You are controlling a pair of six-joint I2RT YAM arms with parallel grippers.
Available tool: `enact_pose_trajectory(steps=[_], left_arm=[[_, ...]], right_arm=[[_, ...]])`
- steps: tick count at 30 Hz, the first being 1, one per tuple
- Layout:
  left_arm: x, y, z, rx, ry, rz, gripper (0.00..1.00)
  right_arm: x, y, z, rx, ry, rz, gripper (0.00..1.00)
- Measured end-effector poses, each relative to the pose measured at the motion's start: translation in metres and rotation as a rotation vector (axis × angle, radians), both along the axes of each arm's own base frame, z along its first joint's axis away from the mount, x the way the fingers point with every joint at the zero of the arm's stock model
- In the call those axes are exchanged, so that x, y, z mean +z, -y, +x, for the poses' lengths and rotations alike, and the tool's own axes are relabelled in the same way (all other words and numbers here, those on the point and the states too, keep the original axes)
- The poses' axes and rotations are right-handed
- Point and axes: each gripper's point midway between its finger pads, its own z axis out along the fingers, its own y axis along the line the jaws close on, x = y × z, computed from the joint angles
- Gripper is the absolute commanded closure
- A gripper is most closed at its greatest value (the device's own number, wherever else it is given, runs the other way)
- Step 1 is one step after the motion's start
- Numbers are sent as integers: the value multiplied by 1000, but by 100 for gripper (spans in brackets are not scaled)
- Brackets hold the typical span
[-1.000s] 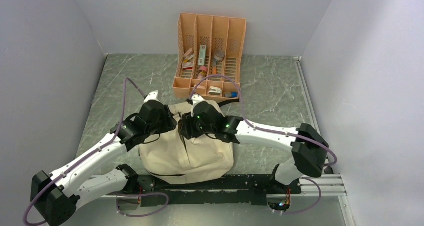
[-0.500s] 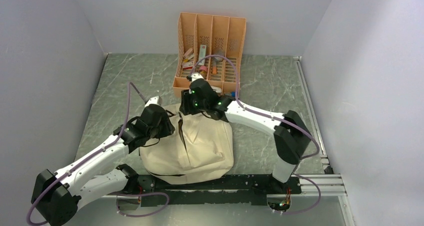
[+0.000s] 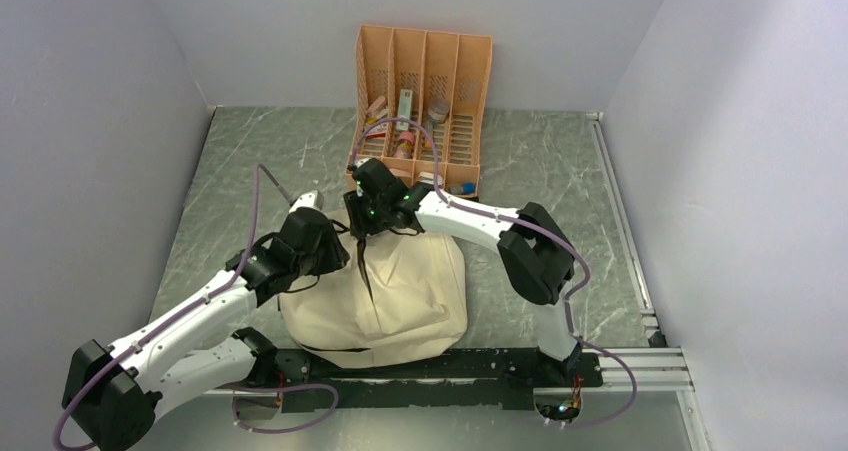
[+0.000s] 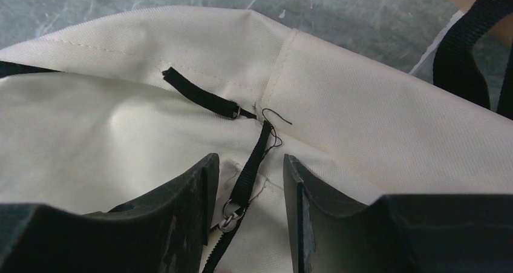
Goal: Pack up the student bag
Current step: Zip the student bag at the center of the board.
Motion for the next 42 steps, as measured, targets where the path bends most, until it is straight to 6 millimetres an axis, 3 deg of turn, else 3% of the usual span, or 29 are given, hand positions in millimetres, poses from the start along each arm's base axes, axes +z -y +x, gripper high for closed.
enact_pose_trajectory(steps=[4, 9, 15, 28, 35, 42], left_arm=[[0, -1, 0, -1, 0, 3, 65], [0, 0, 0, -2, 1, 2, 65], [0, -1, 0, -1, 1, 2, 65], [4, -3, 10, 21, -1, -55, 57], [9, 3, 24, 20, 5, -109, 51], [15, 21, 41, -15, 8, -166, 53]], right_arm=[[-8, -1, 0, 14, -19, -30, 63], [-12, 0, -1, 18, -26, -45, 88], [-8, -3, -1, 23, -19, -21, 100], [50, 14, -7, -52, 71, 184, 100], [46, 30, -14, -171, 36, 275, 100], [48, 35, -18, -253, 3, 352, 100]])
